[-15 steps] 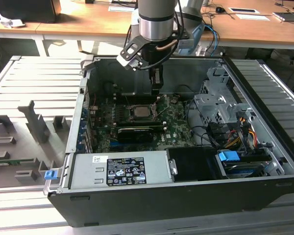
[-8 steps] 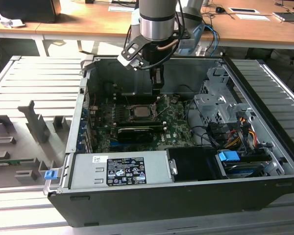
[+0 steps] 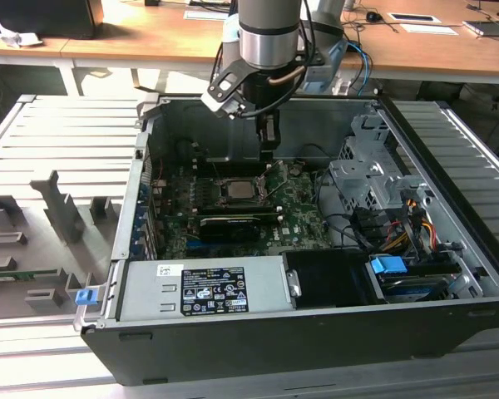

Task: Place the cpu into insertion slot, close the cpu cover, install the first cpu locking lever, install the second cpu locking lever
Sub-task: 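Close the cpu cover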

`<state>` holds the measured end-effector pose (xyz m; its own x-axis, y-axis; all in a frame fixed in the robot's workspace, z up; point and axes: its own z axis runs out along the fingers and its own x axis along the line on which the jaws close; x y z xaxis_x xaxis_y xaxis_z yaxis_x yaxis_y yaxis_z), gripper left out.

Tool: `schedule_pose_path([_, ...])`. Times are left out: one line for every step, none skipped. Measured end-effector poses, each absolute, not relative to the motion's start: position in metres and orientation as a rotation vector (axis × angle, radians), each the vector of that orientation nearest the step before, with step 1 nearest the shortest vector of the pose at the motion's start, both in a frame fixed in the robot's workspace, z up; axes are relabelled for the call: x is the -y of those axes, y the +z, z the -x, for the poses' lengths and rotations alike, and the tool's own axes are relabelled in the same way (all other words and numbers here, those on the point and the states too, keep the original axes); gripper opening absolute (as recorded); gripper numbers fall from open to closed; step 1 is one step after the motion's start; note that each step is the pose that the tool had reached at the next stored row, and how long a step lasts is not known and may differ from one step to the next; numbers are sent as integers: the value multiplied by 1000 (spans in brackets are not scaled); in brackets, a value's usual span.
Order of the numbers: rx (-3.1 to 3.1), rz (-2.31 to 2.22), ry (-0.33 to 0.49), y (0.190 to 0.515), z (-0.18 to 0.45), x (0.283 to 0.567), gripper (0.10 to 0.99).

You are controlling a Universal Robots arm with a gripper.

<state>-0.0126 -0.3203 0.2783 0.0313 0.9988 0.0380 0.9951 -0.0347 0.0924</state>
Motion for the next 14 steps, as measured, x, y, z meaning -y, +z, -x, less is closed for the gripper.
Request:
schedule_pose_path([-2154, -2227, 142, 279, 12, 320, 106])
schedule_pose_path([-2154, -2227, 142, 279, 12, 320, 106])
schedule_pose_path([-2154, -2227, 142, 279, 11, 320, 106])
schedule_pose_path([-2154, -2227, 142, 279, 11, 320, 106])
schedule_pose_path([-2154, -2227, 142, 279, 11, 320, 106])
schedule_pose_path([-2154, -2227, 142, 279, 11, 320, 106])
schedule_pose_path([-2154, -2227, 142, 279, 10, 320, 106])
schedule_pose_path([-2154, -2227, 142, 279, 10, 320, 106])
schedule_pose_path([-2154, -2227, 142, 279, 9, 320, 106])
schedule_pose_path([-2154, -2227, 142, 279, 9, 320, 106])
schedule_pose_path([-2154, -2227, 142, 279, 8, 320, 106])
schedule_pose_path([-2154, -2227, 142, 279, 8, 320, 106])
schedule_pose_path([-2154, -2227, 142, 279, 7, 320, 106])
schedule_pose_path([-2154, -2227, 142, 279, 7, 320, 106])
